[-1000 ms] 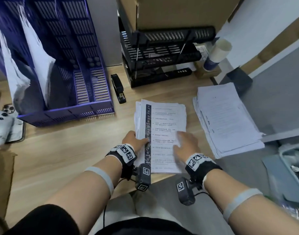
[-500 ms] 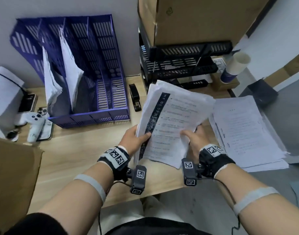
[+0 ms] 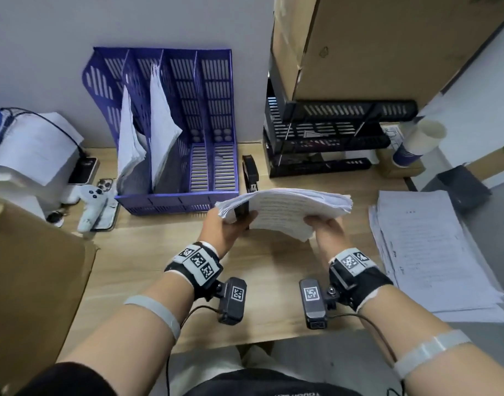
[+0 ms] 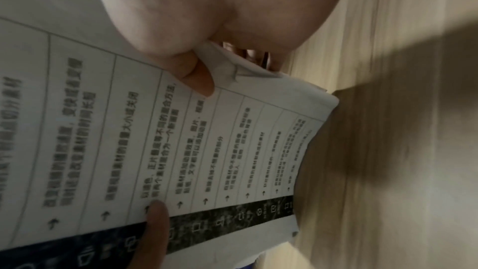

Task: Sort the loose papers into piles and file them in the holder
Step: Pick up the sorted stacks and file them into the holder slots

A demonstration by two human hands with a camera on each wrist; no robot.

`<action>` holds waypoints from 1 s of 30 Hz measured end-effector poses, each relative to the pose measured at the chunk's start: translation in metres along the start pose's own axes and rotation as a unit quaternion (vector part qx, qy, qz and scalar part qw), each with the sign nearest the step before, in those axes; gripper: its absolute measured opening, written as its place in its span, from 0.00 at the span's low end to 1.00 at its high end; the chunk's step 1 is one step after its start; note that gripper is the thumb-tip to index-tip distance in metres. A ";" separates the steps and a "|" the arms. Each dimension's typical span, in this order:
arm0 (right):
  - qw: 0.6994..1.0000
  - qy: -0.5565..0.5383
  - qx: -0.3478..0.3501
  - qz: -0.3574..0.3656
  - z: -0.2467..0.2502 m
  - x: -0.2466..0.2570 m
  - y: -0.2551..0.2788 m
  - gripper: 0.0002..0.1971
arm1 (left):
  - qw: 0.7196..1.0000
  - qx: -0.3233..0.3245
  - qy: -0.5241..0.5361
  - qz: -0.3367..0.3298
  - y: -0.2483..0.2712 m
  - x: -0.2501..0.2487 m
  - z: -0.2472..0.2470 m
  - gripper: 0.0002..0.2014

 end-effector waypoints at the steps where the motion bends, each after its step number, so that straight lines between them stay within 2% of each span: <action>1: 0.999 0.022 -0.017 0.021 0.003 0.001 -0.002 0.19 | 1.000 0.004 -0.011 0.011 -0.001 0.004 -0.002 0.12; 4: 0.981 0.121 -0.138 0.066 0.022 0.008 -0.004 0.27 | 0.997 -0.014 -0.047 0.063 -0.006 0.012 0.000 0.05; 5: 0.981 0.142 -0.117 0.062 0.016 0.009 -0.001 0.29 | 0.995 -0.026 -0.058 0.072 -0.007 0.011 0.003 0.07; 6: 0.985 0.153 -0.050 0.056 -0.001 0.008 0.003 0.34 | 0.995 -0.034 -0.058 0.072 -0.010 0.009 0.003 0.09; 8: 0.980 0.149 0.120 0.049 -0.048 0.010 0.023 0.53 | 0.996 -0.039 -0.067 0.043 -0.012 -0.009 0.001 0.14; 9: 0.970 0.161 0.169 0.066 -0.068 0.017 0.036 0.63 | 0.996 -0.034 -0.084 0.024 -0.012 -0.020 -0.001 0.14; 10: 0.959 0.188 0.187 0.103 -0.084 0.026 0.047 0.69 | 0.994 -0.028 -0.103 0.006 -0.012 -0.028 -0.004 0.14; 11: 0.948 0.211 0.183 0.152 -0.096 0.038 0.052 0.71 | 0.991 -0.017 -0.128 -0.014 -0.010 -0.040 -0.006 0.15; 12: 0.940 0.228 0.169 0.190 -0.103 0.052 0.059 0.68 | 0.987 0.002 -0.158 -0.036 -0.008 -0.053 -0.009 0.18; 13: 0.933 0.242 0.146 0.222 -0.107 0.064 0.062 0.60 | 0.978 0.021 -0.195 -0.064 -0.004 -0.068 -0.012 0.19; 15: 0.936 0.220 0.119 0.250 -0.107 0.082 0.063 0.35 | 0.956 0.047 -0.261 -0.127 0.002 -0.090 -0.013 0.13; 16: 0.942 0.204 0.124 0.237 -0.110 0.085 0.064 0.20 | 0.943 0.055 -0.293 -0.151 0.004 -0.097 -0.012 0.09; 17: 0.940 0.212 0.114 0.242 -0.110 0.091 0.067 0.06 | 0.930 0.052 -0.319 -0.175 0.006 -0.104 -0.009 0.13; 18: 0.936 0.232 0.099 0.244 -0.111 0.096 0.067 0.06 | 0.919 0.045 -0.342 -0.192 0.007 -0.107 -0.005 0.19; 19: 0.930 0.249 0.095 0.254 -0.111 0.103 0.070 0.06 | 0.925 0.040 -0.331 -0.184 0.006 -0.108 0.001 0.24; 21: 0.925 0.271 0.069 0.258 -0.111 0.113 0.067 0.17 | 0.970 0.065 -0.196 -0.127 0.002 -0.101 0.013 0.29; 23: 0.914 0.310 0.066 0.251 -0.118 0.123 0.063 0.17 | 0.992 0.073 -0.074 -0.066 -0.008 -0.087 0.031 0.29; 24: 0.914 0.316 0.059 0.247 -0.121 0.128 0.058 0.15 | 0.997 0.054 -0.046 -0.040 -0.018 -0.077 0.044 0.27; 25: 0.928 0.286 0.050 0.234 -0.122 0.134 0.052 0.14 | 0.999 0.031 -0.031 -0.013 -0.029 -0.067 0.059 0.24; 27: 0.948 0.220 0.049 0.222 -0.124 0.151 0.052 0.14 | 0.997 -0.006 -0.062 0.044 -0.052 -0.039 0.086 0.23; 30: 0.954 0.191 0.081 0.218 -0.135 0.170 0.062 0.17 | 0.989 -0.030 -0.126 0.067 -0.075 -0.016 0.116 0.31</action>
Point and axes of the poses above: each hand's wrist, its own y-axis away from the middle knuckle, its own z-axis out of the back of the hand, x = y × z, the point moved 9 cm from there along -y, towards the middle knuckle, and after that the axes turned 7 degrees about -x, right-handed, at the moved point
